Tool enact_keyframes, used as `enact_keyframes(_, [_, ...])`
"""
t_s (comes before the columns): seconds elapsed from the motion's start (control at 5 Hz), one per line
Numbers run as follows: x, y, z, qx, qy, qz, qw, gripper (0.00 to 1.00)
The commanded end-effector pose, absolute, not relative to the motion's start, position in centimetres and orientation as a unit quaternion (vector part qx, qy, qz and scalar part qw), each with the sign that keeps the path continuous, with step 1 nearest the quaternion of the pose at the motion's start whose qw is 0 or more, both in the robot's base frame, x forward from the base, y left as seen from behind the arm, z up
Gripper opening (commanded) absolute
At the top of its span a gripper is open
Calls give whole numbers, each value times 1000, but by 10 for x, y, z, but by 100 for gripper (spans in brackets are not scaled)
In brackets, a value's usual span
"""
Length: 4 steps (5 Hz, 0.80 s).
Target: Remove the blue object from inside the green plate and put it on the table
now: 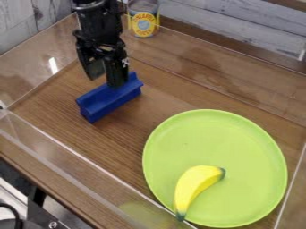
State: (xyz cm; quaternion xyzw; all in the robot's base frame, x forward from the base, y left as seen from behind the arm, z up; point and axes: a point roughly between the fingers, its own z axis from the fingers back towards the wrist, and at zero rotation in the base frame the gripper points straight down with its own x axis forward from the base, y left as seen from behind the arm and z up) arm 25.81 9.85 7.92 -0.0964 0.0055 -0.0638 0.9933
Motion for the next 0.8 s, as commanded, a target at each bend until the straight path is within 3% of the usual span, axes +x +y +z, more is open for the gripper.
enact_keyframes(0.0, [261, 95, 81, -93, -6, -63, 994, 100])
enact_keyframes(0.6, [259, 83, 66, -94, 12, -71, 993, 100])
